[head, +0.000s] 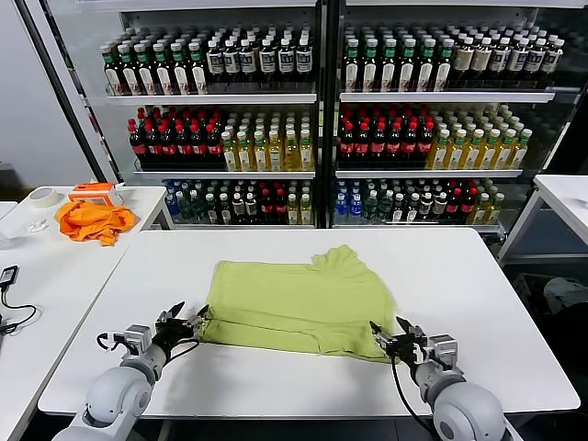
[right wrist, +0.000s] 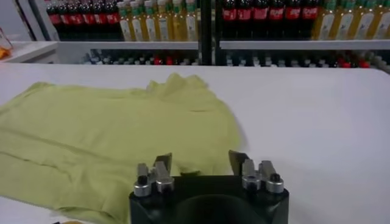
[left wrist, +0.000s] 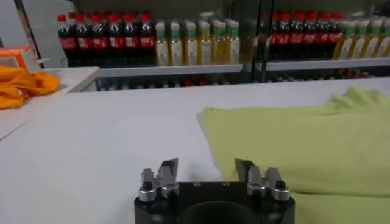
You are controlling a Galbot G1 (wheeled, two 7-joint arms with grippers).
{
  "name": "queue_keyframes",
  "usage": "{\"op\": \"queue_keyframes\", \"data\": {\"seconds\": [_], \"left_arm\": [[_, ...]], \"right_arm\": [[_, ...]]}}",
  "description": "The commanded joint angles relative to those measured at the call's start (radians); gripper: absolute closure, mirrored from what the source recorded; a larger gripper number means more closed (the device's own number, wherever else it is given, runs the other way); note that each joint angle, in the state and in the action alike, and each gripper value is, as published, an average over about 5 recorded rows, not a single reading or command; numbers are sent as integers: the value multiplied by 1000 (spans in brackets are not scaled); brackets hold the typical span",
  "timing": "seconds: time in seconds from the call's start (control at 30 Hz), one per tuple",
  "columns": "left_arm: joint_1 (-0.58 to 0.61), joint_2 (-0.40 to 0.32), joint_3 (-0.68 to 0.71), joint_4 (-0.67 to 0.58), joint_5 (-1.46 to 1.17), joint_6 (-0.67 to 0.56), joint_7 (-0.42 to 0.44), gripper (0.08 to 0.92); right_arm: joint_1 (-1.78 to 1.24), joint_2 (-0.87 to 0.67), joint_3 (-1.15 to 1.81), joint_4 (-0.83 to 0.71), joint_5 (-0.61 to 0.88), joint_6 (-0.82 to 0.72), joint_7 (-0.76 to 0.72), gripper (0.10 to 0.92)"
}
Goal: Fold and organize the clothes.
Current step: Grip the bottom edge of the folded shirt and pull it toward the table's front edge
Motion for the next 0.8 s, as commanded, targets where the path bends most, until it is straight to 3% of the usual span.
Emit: {"op": "queue_keyframes", "data": {"seconds": [0.03, 0.2, 0.37, 0.8], "left_arm": [[123, -3, -10, -151, -44, 107, -2, 256], [125, -12, -4, -153, -11, 158, -15, 182], [147, -6, -7, -157, 5, 196, -42, 194], [133, -17, 7, -133, 8, 196, -51, 553]], "right_arm": [[-107, -28, 25, 36, -58, 19, -16, 207], [-112, -16, 16, 12, -52, 31, -14, 203], [-107, -11, 13, -15, -20, 61, -30, 247], [-61, 4, -4, -48, 35, 79, -39, 621]]}}
